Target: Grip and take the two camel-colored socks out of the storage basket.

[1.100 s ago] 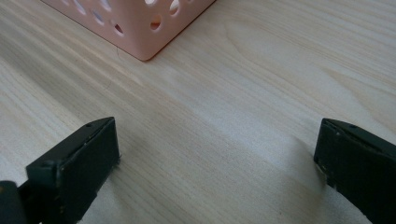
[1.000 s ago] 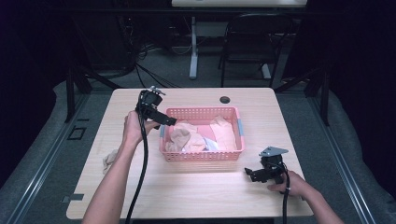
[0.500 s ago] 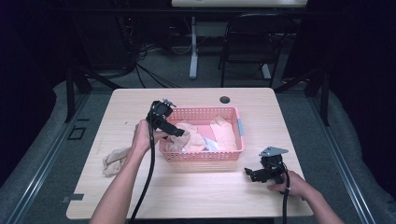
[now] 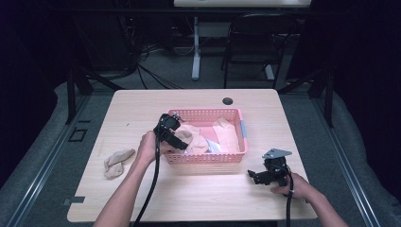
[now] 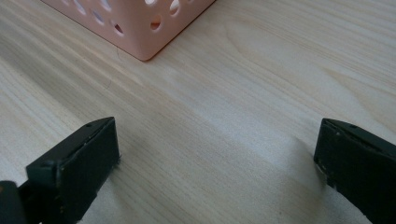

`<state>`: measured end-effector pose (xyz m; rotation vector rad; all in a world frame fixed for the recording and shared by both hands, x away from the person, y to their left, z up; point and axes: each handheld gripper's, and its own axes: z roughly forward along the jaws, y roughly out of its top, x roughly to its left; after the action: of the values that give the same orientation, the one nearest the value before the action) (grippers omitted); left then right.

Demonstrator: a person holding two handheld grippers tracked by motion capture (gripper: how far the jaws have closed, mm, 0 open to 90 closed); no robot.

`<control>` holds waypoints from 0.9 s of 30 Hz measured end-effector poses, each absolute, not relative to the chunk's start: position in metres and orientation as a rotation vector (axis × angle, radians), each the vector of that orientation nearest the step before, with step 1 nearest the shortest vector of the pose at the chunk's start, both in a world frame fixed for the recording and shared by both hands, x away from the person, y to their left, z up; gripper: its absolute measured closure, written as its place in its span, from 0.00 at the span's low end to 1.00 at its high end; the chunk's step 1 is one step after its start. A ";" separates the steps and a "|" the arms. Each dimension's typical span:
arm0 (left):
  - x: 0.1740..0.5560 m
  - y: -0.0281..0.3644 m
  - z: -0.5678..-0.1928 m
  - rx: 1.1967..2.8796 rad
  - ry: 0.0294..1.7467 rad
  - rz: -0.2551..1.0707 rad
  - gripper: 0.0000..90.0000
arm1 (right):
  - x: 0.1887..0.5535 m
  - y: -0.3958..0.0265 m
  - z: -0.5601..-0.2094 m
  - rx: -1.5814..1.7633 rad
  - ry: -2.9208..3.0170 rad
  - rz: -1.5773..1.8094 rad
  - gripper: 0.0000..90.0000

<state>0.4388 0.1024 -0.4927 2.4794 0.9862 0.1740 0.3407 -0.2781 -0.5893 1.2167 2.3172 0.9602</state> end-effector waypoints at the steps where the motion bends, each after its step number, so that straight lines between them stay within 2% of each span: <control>1: 0.438 0.102 -0.493 2.491 0.982 0.168 0.29 | 0.341 -0.278 -0.589 1.217 2.318 0.960 0.00; 5: 0.438 0.101 -0.496 2.508 0.996 0.159 0.40 | 0.341 -0.278 -0.589 1.217 2.317 0.960 0.00; 12: 0.437 0.101 -0.500 2.541 0.999 0.135 0.51 | 0.341 -0.278 -0.589 1.217 2.317 0.960 0.00; 16: 0.437 0.103 -0.502 2.542 1.014 0.096 0.61 | 0.341 -0.278 -0.589 1.217 2.318 0.960 0.00; 23: 0.436 0.103 -0.501 2.561 1.011 0.087 0.89 | 0.341 -0.278 -0.589 1.217 2.317 0.960 0.00; 27: 0.436 0.103 -0.493 2.547 0.992 0.117 0.93 | 0.341 -0.278 -0.589 1.217 2.317 0.960 0.00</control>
<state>0.4356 0.1031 -0.4928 2.5474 0.9923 0.1173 0.3407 -0.2781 -0.5892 1.2170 2.3175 0.9598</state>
